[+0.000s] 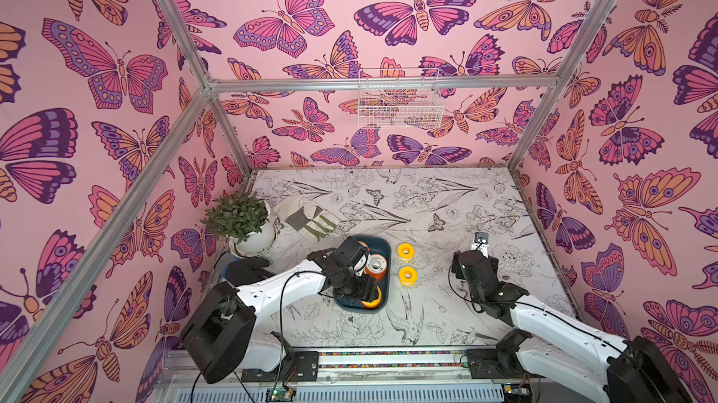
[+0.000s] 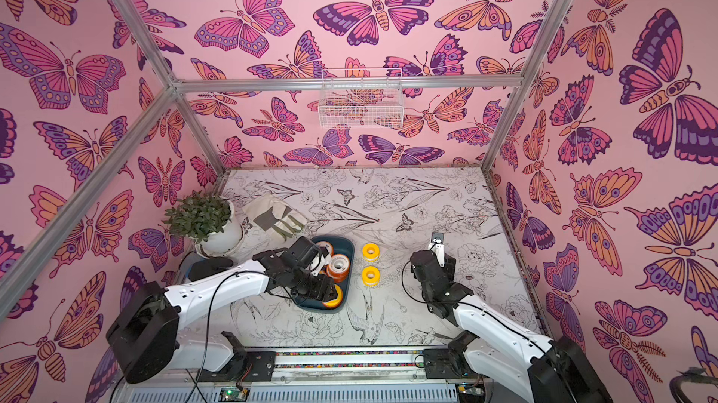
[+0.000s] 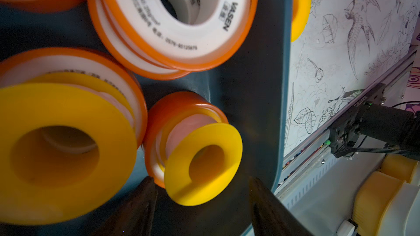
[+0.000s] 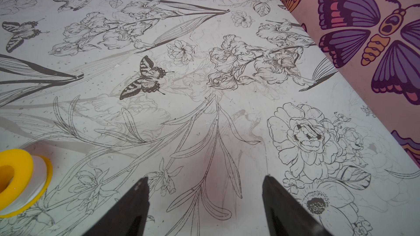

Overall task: Put the sealing tape into the storage box
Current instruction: Place the sealing tape in the storage box, then pick up the sealing tape at the center of the board.

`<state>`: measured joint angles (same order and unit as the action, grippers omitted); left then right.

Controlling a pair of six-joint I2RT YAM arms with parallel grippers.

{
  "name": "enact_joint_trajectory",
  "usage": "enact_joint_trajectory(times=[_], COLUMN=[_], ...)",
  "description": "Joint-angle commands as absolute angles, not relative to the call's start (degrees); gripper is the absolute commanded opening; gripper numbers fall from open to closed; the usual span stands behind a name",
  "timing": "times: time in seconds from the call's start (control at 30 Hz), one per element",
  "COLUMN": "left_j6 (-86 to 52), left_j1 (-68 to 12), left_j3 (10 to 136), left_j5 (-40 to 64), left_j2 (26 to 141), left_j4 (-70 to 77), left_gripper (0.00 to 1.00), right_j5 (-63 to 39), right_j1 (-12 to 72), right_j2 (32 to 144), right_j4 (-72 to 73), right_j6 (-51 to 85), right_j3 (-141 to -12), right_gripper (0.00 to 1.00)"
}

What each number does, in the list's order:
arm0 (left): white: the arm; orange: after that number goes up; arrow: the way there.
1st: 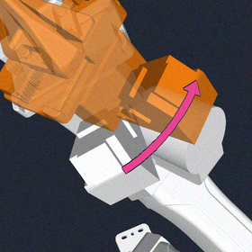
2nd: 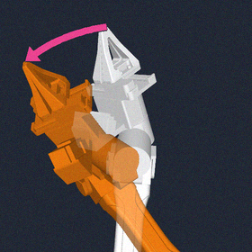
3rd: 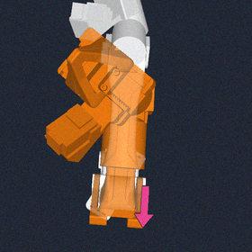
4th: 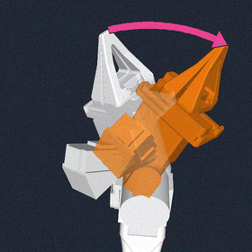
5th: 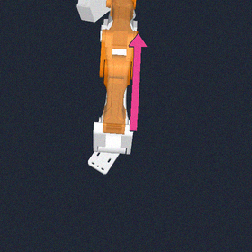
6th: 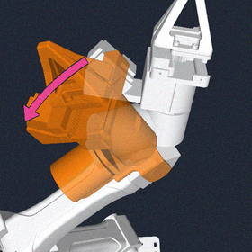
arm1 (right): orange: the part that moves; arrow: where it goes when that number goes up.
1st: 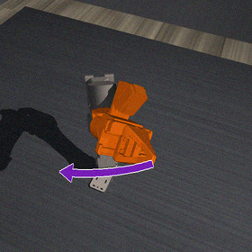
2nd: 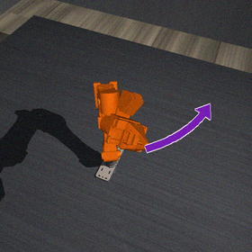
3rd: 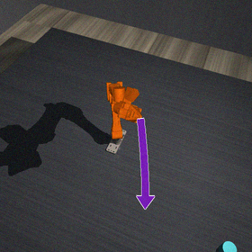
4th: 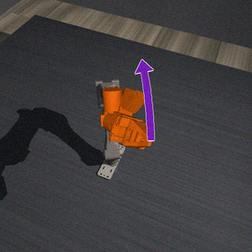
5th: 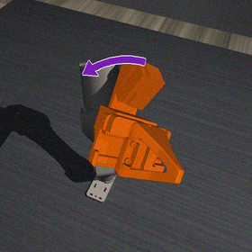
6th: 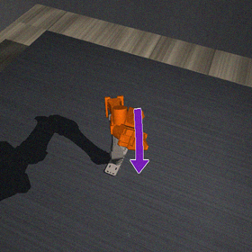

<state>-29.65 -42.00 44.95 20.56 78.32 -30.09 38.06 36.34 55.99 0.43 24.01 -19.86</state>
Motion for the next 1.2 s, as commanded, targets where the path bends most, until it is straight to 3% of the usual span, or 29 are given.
enact_joint_trajectory(times=[0.0, 0.27, 0.67, 0.93, 1.17], left_j6=[-29.44, -29.34, -24.39, -23.24, -22.5], left_j1=[-41.72, -41.77, -38.82, -34.7, -34.24], left_j3=[45.35, 49.02, 55.73, 54.67, 53.7], left_j5=[20.57, 18.17, 3.59, -0.45, -6.22], left_j2=[76.15, 68.31, 55.31, 49.87, 48.58], left_j4=[-32.32, -38.0, -52.36, -55.22, -55.18], left_gripper=[0.7, 0.7, 0.72, 0.76, 0.8], right_j5=[37.97, 37.97, 37.17, 29.89, 18.24], right_j1=[35.87, 35.9, 35.92, 35.9, 35.89], right_j2=[56.25, 56.43, 56.4, 57.72, 69.58], right_j4=[-0.59, -0.47, -1.15, -2.52, -10.07], right_j6=[24.44, 24.43, 23.87, 23.22, 21.91], right_j3=[-21.45, -21.45, -21.94, -24.76, -35.56], right_gripper=[0.82, 0.82, 0.82, 0.82, 0.84])
